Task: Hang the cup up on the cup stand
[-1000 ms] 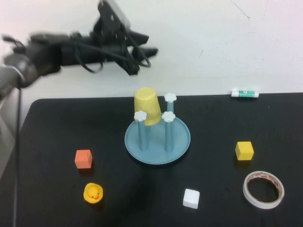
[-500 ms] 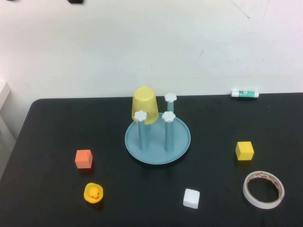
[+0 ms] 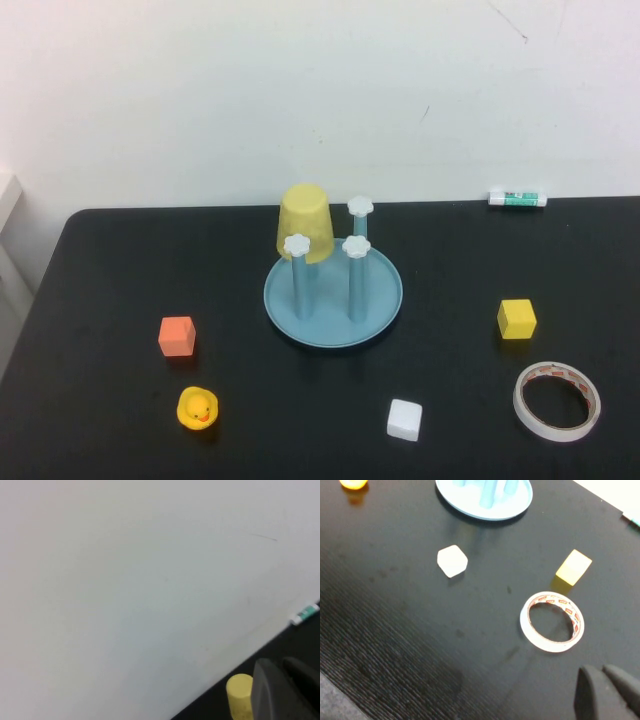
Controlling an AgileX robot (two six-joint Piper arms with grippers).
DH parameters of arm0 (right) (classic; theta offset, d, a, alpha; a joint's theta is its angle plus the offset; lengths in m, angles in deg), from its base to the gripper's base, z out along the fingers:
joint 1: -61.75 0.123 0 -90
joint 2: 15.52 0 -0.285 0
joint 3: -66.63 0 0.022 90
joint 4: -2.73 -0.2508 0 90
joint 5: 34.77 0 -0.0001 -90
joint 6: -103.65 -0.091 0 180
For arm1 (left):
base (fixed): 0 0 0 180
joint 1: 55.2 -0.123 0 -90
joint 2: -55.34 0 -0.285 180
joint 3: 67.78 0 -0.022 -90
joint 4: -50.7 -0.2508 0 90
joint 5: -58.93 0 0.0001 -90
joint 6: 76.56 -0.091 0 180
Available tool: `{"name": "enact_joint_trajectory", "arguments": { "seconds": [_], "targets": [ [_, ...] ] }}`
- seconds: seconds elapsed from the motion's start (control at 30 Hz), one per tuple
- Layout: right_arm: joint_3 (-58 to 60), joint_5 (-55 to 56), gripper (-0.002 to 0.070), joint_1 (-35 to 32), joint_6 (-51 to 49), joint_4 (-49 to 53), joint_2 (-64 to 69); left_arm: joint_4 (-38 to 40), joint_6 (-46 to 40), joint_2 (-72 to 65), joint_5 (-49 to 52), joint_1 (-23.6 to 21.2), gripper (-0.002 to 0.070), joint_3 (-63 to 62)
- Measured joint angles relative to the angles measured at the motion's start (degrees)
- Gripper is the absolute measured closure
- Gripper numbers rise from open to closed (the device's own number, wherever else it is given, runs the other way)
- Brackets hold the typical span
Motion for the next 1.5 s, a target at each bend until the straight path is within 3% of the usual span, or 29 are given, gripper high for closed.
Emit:
{"name": "enact_joint_trajectory", "arguments": {
  "seconds": [0.23,0.43,0.67,0.77,1.17,1.33,1.5],
  "targets": [
    [0.00,-0.05,0.0675,0.00,0.00,0.00,0.00,-0.89,1.98,20.70,-15.54,0.00,0.0675,27.69],
    [0.00,0.03,0.0675,0.00,0.00,0.00,0.00,0.11,1.98,34.19,-17.61,0.00,0.0675,46.00],
    [0.00,0.03,0.0675,0.00,0.00,-0.09,0.00,1.91,1.98,40.06,-17.72,0.00,0.0675,59.74],
    [0.00,0.03,0.0675,0.00,0.00,-0.09,0.00,-1.35,1.98,40.17,-21.25,0.00,0.0675,66.40],
    [0.00,0.03,0.0676,0.00,0.00,-0.09,0.00,-4.43,2.15,46.74,-46.58,-0.13,0.0675,83.94],
    [0.00,0.03,0.0676,0.00,0.00,-0.09,0.00,-12.71,13.51,53.46,-44.30,-3.23,0.0675,83.96],
    [0.00,0.03,0.0676,0.00,0.00,-0.09,0.00,-21.04,28.66,56.80,-30.40,-5.92,0.0675,83.96]
  ]
}}
